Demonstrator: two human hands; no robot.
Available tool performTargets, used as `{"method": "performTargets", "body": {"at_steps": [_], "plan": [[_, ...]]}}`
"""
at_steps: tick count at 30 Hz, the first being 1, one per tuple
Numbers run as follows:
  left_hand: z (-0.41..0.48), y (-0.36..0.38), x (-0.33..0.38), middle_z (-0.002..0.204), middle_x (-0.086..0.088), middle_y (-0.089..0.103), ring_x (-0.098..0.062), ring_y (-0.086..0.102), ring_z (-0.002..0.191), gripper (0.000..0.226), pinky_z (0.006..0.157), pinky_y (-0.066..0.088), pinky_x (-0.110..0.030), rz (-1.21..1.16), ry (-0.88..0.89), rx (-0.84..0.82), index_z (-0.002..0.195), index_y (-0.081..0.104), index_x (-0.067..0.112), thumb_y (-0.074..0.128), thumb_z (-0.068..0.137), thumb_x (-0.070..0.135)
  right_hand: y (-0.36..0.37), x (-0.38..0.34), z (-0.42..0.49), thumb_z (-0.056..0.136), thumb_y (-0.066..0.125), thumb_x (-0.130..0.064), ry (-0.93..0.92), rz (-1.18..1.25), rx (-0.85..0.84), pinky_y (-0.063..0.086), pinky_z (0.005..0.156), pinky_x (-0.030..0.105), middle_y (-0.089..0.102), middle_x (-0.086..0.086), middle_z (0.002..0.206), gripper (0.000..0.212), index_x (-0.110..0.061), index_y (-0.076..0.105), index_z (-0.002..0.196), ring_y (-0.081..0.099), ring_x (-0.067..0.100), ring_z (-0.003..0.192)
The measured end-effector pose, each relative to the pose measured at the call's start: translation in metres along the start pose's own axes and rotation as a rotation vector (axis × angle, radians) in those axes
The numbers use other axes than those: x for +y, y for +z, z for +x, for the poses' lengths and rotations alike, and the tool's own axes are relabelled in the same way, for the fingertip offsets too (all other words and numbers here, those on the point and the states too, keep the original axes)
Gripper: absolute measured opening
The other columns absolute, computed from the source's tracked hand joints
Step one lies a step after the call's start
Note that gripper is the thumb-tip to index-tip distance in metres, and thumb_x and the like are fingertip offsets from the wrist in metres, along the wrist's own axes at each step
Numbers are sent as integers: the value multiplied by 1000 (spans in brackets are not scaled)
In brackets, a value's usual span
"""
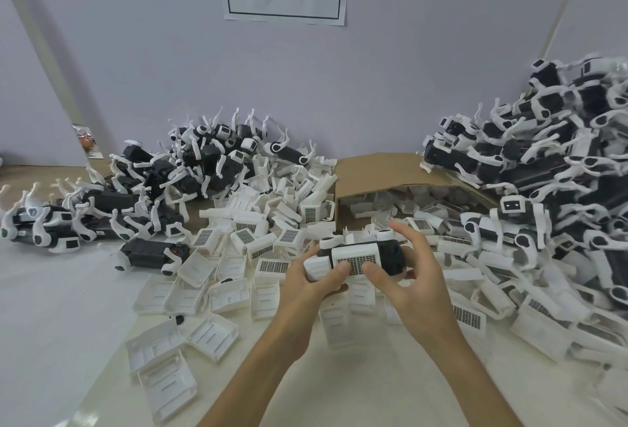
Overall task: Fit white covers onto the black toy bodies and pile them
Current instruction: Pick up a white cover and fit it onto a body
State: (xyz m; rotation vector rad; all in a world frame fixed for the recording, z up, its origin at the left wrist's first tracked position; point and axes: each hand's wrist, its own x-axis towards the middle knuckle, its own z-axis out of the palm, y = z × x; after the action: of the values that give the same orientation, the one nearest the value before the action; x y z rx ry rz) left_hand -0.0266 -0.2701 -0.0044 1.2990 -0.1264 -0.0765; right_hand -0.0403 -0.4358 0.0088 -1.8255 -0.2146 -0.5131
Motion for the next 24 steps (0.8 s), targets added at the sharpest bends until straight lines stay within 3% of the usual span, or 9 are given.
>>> {"method": "performTargets", "body": {"at_steps": [7, 10, 15, 19, 24], "plan": [[-1, 6, -4, 134, -7, 63, -18, 70, 110, 78, 98, 56, -41, 23, 8, 29, 144, 49, 15, 82, 79, 43, -1, 3, 3, 68, 87, -46, 18, 48, 18, 46, 78, 8, 69, -6, 106, 64, -51, 51, 121, 65, 2, 96], [0, 6, -5, 123, -2, 70, -15, 70, 107, 72, 85, 59, -31, 22, 38, 34, 135, 53, 19, 77, 71, 43, -1, 3, 2, 68, 87, -44, 14, 62, 14, 47, 77, 10, 69, -2, 105, 64, -49, 51, 122, 65, 3, 94], [3, 1, -4, 109, 1, 76, -18, 71, 104, 51, 82, 59, -29, 88, 87, -13, 122, 64, 25, 76, 74, 37, 1, 4, 1, 70, 80, -40, 10, 88, 0, 49, 79, 12, 69, -2, 100, 60, -48, 51, 122, 66, 6, 92], [1, 2, -2, 102, 7, 77, -11, 73, 96, 43, 78, 58, -24, 71, 109, -18, 112, 62, 35, 77, 73, 37, 1, 3, 1, 72, 79, -38, -10, 89, 2, 50, 79, 15, 69, -9, 97, 60, -44, 52, 125, 66, 8, 94], [-2, 0, 2, 109, 1, 76, -17, 73, 98, 49, 91, 58, -33, 100, 123, -34, 107, 66, 53, 82, 61, 51, -6, 3, 2, 71, 81, -40, -14, 39, -57, 49, 89, 30, 71, -3, 105, 67, -39, 50, 130, 66, 12, 96]]}}
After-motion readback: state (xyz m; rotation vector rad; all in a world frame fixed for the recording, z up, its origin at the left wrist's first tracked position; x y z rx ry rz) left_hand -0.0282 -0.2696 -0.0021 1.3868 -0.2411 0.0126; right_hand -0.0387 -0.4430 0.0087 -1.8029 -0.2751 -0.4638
